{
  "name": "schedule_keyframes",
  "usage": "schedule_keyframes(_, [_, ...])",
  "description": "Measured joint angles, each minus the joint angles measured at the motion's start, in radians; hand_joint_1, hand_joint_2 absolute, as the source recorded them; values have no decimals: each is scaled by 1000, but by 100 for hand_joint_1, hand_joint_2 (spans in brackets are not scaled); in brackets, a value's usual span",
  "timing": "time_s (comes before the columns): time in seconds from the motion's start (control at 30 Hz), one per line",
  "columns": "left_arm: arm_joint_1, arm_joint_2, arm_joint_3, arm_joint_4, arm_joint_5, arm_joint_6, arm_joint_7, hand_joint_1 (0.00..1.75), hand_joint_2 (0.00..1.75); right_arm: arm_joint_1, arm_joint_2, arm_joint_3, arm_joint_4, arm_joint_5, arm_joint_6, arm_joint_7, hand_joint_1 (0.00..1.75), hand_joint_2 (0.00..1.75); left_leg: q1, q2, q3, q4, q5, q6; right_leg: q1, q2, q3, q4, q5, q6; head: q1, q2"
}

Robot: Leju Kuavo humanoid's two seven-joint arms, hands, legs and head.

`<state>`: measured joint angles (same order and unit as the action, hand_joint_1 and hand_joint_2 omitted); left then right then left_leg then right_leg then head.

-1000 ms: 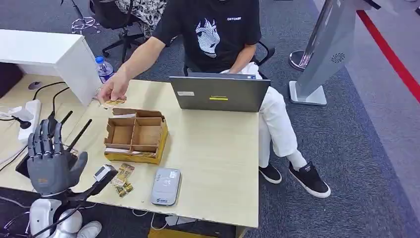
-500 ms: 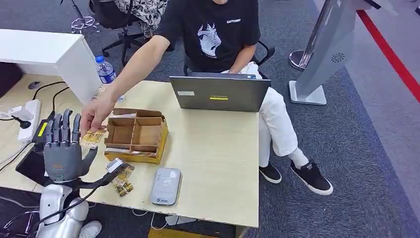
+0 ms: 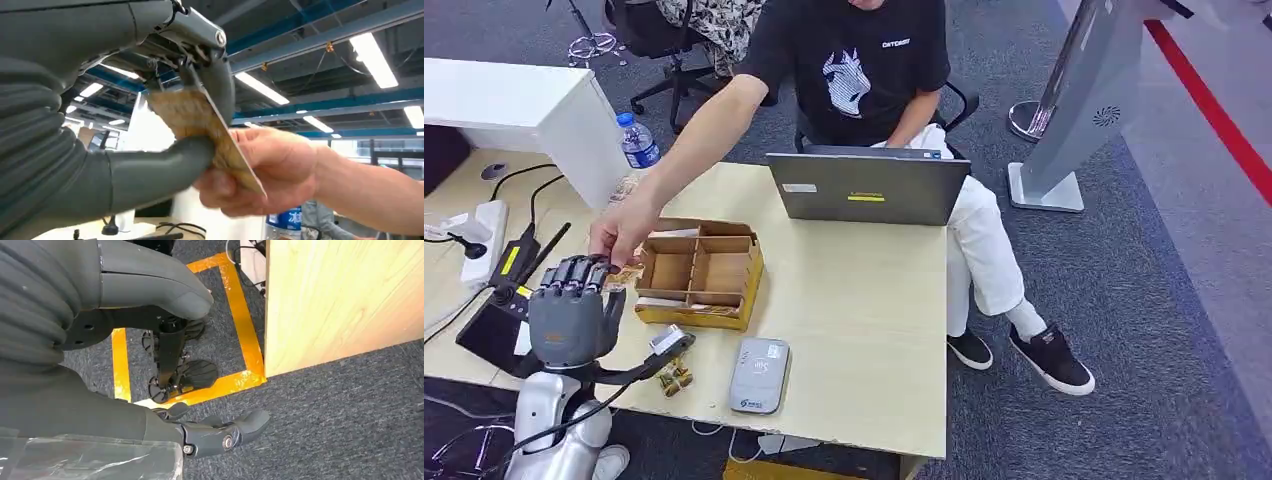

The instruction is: Pass the card to the sensor for recognition and then transmit it.

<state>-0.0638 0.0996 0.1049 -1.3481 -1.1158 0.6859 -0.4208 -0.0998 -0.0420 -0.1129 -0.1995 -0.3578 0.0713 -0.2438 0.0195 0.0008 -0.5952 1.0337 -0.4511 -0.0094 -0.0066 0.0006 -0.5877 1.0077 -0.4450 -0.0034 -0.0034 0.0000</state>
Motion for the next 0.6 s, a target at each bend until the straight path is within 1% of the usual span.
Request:
schedule_keyframes(0.27, [1,-6,0,0,19,3,-21,175,175,0,1,-3,0,13,0,0,0,175,0,0,0,0,0,0,0,0,0,0,0,0,0,0])
schedule_keyframes(0.6, [1,-13,0,0,27,3,-29,175,175,0,1,-3,0,13,-1,0,0,175,0,0,0,0,0,0,0,0,0,0,1,0,0,0])
